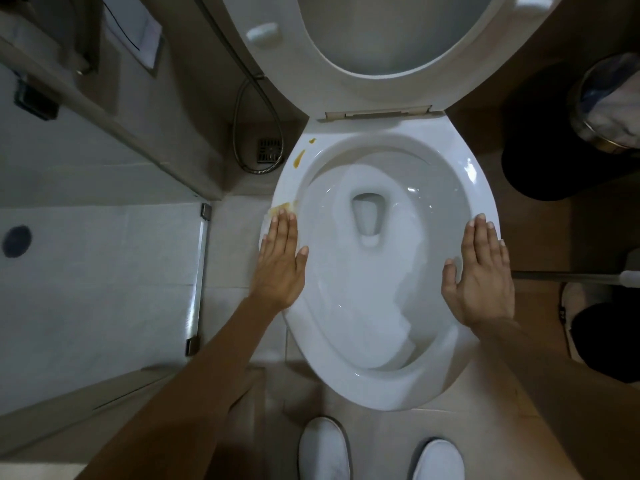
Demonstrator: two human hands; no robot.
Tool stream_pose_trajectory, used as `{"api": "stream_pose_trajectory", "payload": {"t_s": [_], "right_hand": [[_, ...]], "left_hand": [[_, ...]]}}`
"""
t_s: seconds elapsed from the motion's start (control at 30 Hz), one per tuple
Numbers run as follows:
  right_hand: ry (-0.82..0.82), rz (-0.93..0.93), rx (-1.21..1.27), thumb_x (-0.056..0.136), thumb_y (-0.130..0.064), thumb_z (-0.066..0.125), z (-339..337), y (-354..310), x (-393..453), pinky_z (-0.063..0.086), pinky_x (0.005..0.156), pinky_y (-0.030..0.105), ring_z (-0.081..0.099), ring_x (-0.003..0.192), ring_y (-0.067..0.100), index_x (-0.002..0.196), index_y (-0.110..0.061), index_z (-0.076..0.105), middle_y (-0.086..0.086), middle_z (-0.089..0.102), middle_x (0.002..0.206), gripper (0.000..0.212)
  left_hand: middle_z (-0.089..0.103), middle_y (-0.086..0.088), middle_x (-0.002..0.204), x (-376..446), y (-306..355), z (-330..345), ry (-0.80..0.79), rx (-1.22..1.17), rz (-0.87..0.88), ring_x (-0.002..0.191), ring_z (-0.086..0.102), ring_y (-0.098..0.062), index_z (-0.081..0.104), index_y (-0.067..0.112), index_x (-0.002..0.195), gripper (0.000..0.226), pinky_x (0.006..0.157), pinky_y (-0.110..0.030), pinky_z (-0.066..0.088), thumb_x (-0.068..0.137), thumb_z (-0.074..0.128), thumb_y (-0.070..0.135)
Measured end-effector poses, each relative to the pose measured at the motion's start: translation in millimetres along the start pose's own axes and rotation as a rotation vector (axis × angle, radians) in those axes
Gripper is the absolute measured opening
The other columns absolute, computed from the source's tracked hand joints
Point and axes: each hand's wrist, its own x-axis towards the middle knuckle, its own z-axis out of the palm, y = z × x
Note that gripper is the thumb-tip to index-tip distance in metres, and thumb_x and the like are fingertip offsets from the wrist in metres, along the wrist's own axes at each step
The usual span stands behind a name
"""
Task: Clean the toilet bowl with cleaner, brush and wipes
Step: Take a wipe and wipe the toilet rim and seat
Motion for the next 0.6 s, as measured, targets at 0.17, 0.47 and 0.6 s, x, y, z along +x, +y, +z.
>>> {"api": "stream_pose_trajectory", "payload": {"t_s": [0.17,0.47,0.6], "right_hand": [[0.002,0.002,-0.019,0.087,-0.036,0.025,0,-1,0,0.006,0.121,0.037,0.007,0.149,0.023,0.151,-0.002,0.017,0.013,0.01,0.16,0.073],[-0.014,0.007,-0.04,0.088,-0.036,0.025,1,0,1,0.003,0.121,0.035,0.001,0.149,0.019,0.153,-0.005,0.011,0.009,0.004,0.161,0.073],[-0.012,0.003,-0.032,0.088,-0.037,0.024,2,2,0,0.009,0.121,0.039,0.005,0.149,0.021,0.152,-0.004,0.014,0.01,0.007,0.161,0.073]], "left_hand": [[-0.013,-0.002,0.158,15,-6,-6,0.009,0.044,0.032,0.144,-0.017,-0.011,-0.013,0.016,0.146,0.065,0.118,-0.033,-0.007,0.093,0.007,0.047],[-0.015,-0.004,0.158,38,-8,-10,0.022,0.065,0.041,0.144,-0.017,-0.014,-0.011,0.011,0.149,0.063,0.119,-0.035,-0.003,0.1,0.019,0.038],[-0.012,-0.002,0.158,8,-9,-2,0.017,0.023,0.059,0.145,-0.013,-0.014,-0.008,0.012,0.149,0.066,0.119,-0.037,0.0,0.097,0.016,0.044]]}}
